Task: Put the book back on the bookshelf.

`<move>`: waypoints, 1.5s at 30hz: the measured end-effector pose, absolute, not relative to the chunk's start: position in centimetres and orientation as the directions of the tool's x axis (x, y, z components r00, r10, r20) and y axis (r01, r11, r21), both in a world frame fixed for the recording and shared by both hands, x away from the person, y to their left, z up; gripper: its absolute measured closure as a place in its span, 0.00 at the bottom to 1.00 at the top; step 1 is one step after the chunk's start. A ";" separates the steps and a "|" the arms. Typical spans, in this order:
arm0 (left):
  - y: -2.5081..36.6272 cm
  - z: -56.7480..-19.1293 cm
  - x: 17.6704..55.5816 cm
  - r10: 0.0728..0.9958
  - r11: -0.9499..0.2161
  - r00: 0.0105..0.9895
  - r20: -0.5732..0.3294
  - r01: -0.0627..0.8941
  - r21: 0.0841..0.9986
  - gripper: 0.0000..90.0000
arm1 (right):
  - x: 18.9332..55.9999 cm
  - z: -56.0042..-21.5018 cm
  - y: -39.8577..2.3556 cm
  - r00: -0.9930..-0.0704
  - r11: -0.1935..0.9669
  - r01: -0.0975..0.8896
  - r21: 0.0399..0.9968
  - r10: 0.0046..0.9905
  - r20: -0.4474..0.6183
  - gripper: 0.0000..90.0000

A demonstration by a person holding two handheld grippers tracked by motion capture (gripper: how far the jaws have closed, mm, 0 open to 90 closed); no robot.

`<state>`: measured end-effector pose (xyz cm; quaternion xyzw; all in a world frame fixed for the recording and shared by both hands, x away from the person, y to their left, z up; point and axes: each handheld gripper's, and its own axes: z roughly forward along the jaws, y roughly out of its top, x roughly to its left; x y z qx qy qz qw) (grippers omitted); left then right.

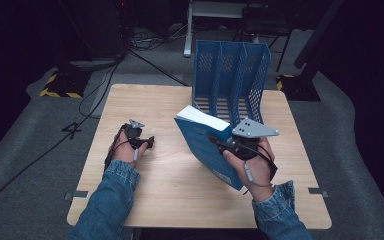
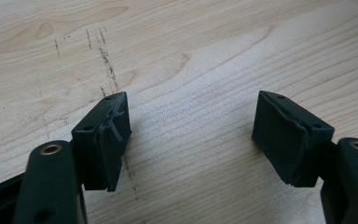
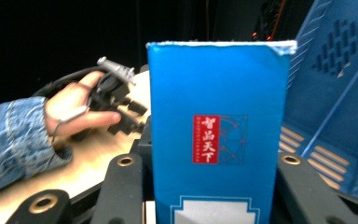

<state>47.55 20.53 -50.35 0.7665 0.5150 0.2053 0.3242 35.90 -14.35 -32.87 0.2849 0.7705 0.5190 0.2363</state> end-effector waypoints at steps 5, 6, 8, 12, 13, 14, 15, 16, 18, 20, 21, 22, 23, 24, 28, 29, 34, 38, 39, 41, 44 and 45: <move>20.5 -50.3 47.6 0.923 -0.261 0.385 -0.017 0.656 0.708 0.31 | 36.9 -31.8 -15.3 -0.720 0.231 0.206 0.951 0.694 -0.013 0.69; 20.5 -50.3 47.6 0.923 -0.260 0.384 -0.017 0.656 0.708 0.31 | 37.1 -31.6 -15.3 -0.717 0.222 0.205 0.953 0.697 -0.008 0.69; 20.5 -50.3 47.6 0.924 -0.259 0.382 -0.018 0.658 0.707 0.31 | 37.3 -30.9 -15.4 -0.711 0.203 0.191 0.960 0.703 -0.007 0.69; 20.5 -50.3 47.6 0.923 -0.261 0.385 -0.020 0.661 0.704 0.31 | 37.8 -29.7 -15.4 -0.698 0.164 0.167 0.972 0.716 -0.001 0.69; 20.5 -50.3 47.6 0.923 -0.261 0.384 -0.018 0.659 0.705 0.31 | 38.0 -29.3 -15.4 -0.694 0.145 0.159 0.977 0.720 0.006 0.69; 20.5 -50.3 47.6 0.923 -0.261 0.384 -0.018 0.660 0.705 0.31 | 38.2 -29.0 -15.4 -0.693 0.136 0.154 0.979 0.721 0.009 0.69; 20.5 -50.3 47.6 0.923 -0.261 0.384 -0.018 0.660 0.705 0.31 | 38.3 -28.7 -15.4 -0.691 0.124 0.149 0.981 0.722 0.013 0.69; 20.5 -50.3 47.6 0.923 -0.261 0.384 -0.018 0.660 0.704 0.31 | 38.4 -28.5 -15.4 -0.691 0.120 0.150 0.981 0.723 0.017 0.69; 20.5 -50.3 47.6 0.923 -0.261 0.384 -0.018 0.660 0.704 0.31 | 38.6 -27.8 -15.4 -0.692 0.114 0.146 0.983 0.722 0.019 0.69; 20.5 -50.3 47.7 0.924 -0.259 0.382 -0.018 0.660 0.706 0.31 | 38.7 -27.0 -15.3 -0.692 0.111 0.139 0.984 0.722 0.016 0.69; 20.5 -50.3 47.7 0.924 -0.259 0.382 -0.018 0.660 0.705 0.31 | 38.8 -26.7 -15.2 -0.692 0.109 0.133 0.985 0.722 0.013 0.69; 20.5 -50.3 47.6 0.925 -0.254 0.380 -0.022 0.661 0.706 0.31 | 38.9 -26.4 -15.2 -0.691 0.103 0.127 0.987 0.723 0.014 0.69; 20.5 -50.3 47.6 0.925 -0.253 0.379 -0.023 0.662 0.706 0.31 | 39.1 -26.1 -15.2 -0.690 0.100 0.126 0.987 0.724 0.014 0.69; 20.5 -50.3 47.6 0.924 -0.257 0.382 -0.021 0.660 0.706 0.31 | 39.4 -25.8 -15.2 -0.690 0.094 0.125 0.988 0.723 0.019 0.69; 20.5 -50.3 47.6 0.925 -0.257 0.380 -0.019 0.660 0.706 0.31 | 40.1 -25.0 -15.3 -0.689 0.079 0.128 0.989 0.724 0.032 0.69; 20.5 -50.3 47.6 0.925 -0.257 0.380 -0.018 0.660 0.706 0.31 | 40.4 -24.7 -15.4 -0.688 0.070 0.131 0.989 0.725 0.039 0.69; 20.5 -50.3 47.6 0.926 -0.252 0.377 -0.023 0.662 0.706 0.31 | 42.1 -23.0 -15.8 -0.686 0.039 0.136 0.990 0.725 0.066 0.69; 20.7 -50.3 47.3 0.925 -0.251 0.378 -0.025 0.661 0.707 0.31 | 43.4 -22.2 -15.8 -0.675 0.017 0.119 0.993 0.734 0.069 0.69; 20.7 -50.3 47.3 0.925 -0.251 0.378 -0.025 0.661 0.707 0.31 | 43.4 -22.2 -15.8 -0.675 0.017 0.119 0.993 0.734 0.069 0.69; 20.7 -50.3 47.3 0.925 -0.255 0.379 -0.021 0.662 0.705 0.31 | 44.0 -22.0 -15.7 -0.669 0.004 0.115 0.993 0.739 0.074 0.69; 20.6 -50.3 47.4 0.926 -0.253 0.376 -0.020 0.661 0.707 0.31 | 45.2 -21.7 -15.5 -0.660 -0.013 0.114 0.993 0.746 0.086 0.69; 20.7 -50.3 47.5 0.925 -0.260 0.379 -0.015 0.662 0.703 0.31 | 45.6 -21.7 -15.4 -0.658 -0.014 0.117 0.993 0.748 0.088 0.69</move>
